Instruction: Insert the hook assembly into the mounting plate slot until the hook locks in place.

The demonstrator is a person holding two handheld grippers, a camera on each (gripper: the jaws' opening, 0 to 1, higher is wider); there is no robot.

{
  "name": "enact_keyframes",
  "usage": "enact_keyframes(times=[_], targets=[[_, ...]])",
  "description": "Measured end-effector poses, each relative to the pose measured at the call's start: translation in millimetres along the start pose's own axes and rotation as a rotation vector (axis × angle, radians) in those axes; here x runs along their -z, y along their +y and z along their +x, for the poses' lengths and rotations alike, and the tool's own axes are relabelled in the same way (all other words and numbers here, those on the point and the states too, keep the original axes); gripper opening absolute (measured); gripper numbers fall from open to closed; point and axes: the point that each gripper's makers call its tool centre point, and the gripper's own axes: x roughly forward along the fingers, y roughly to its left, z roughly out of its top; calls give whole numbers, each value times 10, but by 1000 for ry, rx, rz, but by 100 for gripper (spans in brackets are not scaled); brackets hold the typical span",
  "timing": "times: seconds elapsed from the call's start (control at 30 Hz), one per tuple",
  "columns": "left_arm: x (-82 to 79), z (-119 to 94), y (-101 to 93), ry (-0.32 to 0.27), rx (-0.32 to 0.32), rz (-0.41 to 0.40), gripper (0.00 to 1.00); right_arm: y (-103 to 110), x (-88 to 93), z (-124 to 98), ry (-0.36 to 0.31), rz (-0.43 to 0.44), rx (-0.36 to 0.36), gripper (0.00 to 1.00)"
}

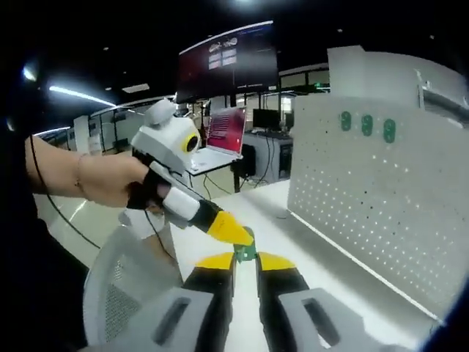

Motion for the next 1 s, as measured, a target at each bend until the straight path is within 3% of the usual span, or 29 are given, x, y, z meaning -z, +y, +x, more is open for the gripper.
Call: enact_keyframes(times=[0.2, 0.27, 0.4, 0.9, 1.0], targets=[[33, -30, -11, -4, 17, -77, 1, 55, 44, 70, 24, -57, -9, 7], [30, -34, -58, -7, 42, -101, 1, 31, 60, 85, 26, -24, -4, 7], [67, -18, -87, 5, 47, -97, 1, 50, 54, 92, 17, -32, -5, 6], [27, -55, -202, -13, 99, -144, 1, 30, 23, 61, 42, -213, 37, 2], [24, -63, -214, -15, 96, -129, 1, 40, 13, 53, 40, -212, 39, 1]])
